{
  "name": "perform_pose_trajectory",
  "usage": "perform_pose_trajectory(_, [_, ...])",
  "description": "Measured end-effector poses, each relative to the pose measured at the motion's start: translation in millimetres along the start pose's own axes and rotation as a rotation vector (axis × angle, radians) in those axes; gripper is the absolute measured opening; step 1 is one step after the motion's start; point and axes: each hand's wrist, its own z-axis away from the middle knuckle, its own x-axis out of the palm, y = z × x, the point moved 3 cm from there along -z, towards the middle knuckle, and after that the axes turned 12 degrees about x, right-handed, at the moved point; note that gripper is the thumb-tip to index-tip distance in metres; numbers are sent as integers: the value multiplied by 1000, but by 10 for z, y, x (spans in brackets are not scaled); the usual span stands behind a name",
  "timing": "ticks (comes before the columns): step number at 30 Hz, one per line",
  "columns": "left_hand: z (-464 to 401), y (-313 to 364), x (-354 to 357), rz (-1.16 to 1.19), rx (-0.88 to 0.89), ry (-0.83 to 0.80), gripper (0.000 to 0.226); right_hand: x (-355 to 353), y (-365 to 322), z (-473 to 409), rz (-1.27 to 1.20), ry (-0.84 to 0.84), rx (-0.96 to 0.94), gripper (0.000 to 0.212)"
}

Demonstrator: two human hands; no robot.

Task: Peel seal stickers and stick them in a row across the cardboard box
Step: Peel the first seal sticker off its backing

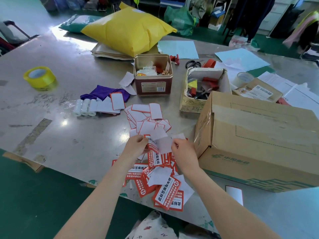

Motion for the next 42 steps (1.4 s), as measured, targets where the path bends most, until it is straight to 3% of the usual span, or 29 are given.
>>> perform_pose_trajectory(7, [-18, -81, -73, 29, 1, 103, 16, 2, -28, -16, 87, 109, -78, 30])
perform_pose_trajectory(10, [-22, -106, -151, 46, -13, 198, 13, -90, -48, -2, 320, 135, -102, 26])
perform_pose_trajectory(13, [-32, -161, -253, 44, -56, 282, 10, -174, -37, 54, 344, 167, 7, 27])
perform_pose_trajectory(17, [-45, -122, -236, 45, -19, 185, 12, -76, 31, -33, 81, 44, 99, 25])
perform_pose_trajectory(20, [-28, -43, -171, 76, 30, 108, 13, 120, 29, -57, 359, -46, -45, 20])
perform_pose_trajectory(22, [-19, 2, -149, 80, 40, 79, 11, 240, 68, -53, 501, -152, -26, 14])
perform_pose_trajectory(25, [-4, 51, -153, 67, 62, 50, 12, 196, -4, -3, 264, -222, 2, 23])
perform_pose_trajectory(29, [36, 137, -156, 98, 102, -31, 14, -7, -191, 45, -530, -324, 340, 27])
perform_pose_trajectory(32, [105, 256, -81, 184, 120, -156, 14, -66, -315, 38, -876, -421, 428, 28])
perform_pose_trajectory(36, [185, 500, -9, 283, 154, -252, 12, -385, -426, 38, -927, -245, 361, 22])
perform_pose_trajectory(42, [272, 937, 53, 375, 239, -212, 17, -952, -583, 9, -771, -47, 137, 24])
